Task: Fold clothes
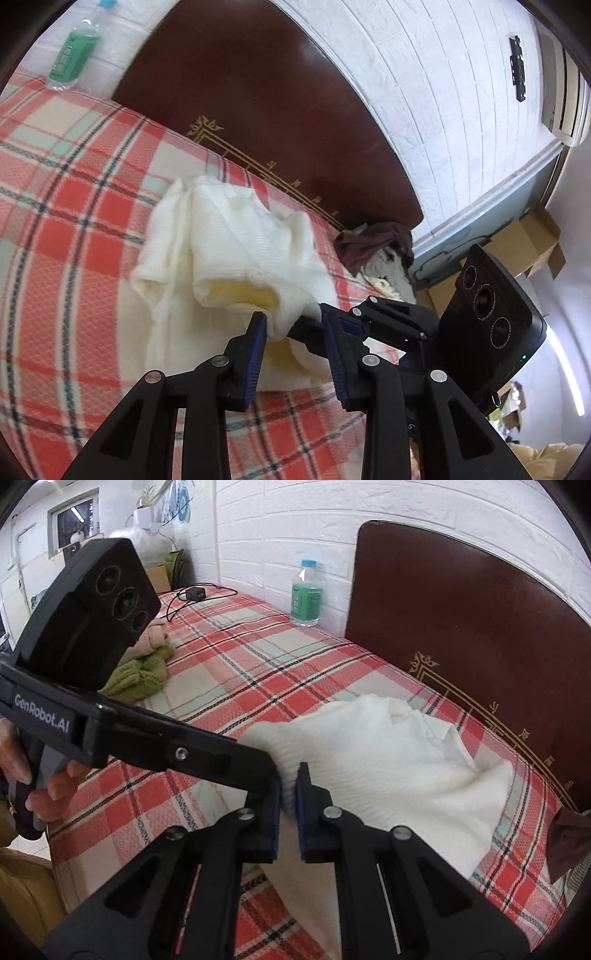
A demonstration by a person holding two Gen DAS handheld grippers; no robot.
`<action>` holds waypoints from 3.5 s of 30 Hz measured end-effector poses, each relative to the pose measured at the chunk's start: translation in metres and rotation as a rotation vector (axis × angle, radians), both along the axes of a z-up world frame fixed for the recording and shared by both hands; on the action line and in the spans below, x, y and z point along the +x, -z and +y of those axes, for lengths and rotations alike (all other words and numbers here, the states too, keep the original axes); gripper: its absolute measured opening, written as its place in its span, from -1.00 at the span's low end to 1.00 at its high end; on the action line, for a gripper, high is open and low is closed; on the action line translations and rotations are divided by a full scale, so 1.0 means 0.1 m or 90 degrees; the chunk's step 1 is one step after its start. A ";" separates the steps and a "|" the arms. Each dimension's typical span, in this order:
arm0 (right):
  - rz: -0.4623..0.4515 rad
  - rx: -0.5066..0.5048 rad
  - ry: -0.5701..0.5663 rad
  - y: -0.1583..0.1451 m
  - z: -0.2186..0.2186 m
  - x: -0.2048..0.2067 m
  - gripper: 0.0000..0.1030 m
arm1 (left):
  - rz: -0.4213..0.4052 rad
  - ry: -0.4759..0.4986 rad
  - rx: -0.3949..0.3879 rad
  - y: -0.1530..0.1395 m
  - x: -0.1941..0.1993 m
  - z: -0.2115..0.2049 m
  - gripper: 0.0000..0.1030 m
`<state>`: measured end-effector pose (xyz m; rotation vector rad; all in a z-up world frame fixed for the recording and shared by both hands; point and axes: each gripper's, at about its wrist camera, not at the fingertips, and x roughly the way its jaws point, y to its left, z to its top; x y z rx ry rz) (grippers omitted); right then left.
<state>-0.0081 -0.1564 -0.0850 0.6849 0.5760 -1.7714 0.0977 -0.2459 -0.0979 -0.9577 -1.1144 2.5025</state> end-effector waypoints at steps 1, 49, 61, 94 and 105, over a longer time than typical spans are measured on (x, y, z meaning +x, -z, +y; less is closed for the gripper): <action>-0.009 0.007 -0.001 0.06 -0.04 0.01 -0.82 | -0.006 -0.007 -0.005 0.04 0.02 -0.02 -0.32; -0.564 -0.235 0.204 0.32 0.76 -1.78 -0.47 | -0.080 -0.017 0.029 0.38 -0.33 -0.04 -0.57; -0.531 -0.277 0.138 -0.47 0.55 -1.36 -0.49 | -0.013 -0.026 0.011 -0.41 0.17 -0.19 -0.57; -0.658 -0.337 -0.200 -2.09 -2.47 0.61 -0.49 | 0.091 -0.352 -0.163 -2.54 2.95 -2.05 -0.56; -0.660 -0.122 -0.153 -0.94 -3.17 1.12 0.10 | -0.048 -0.500 -0.044 -1.17 3.53 -2.94 -0.43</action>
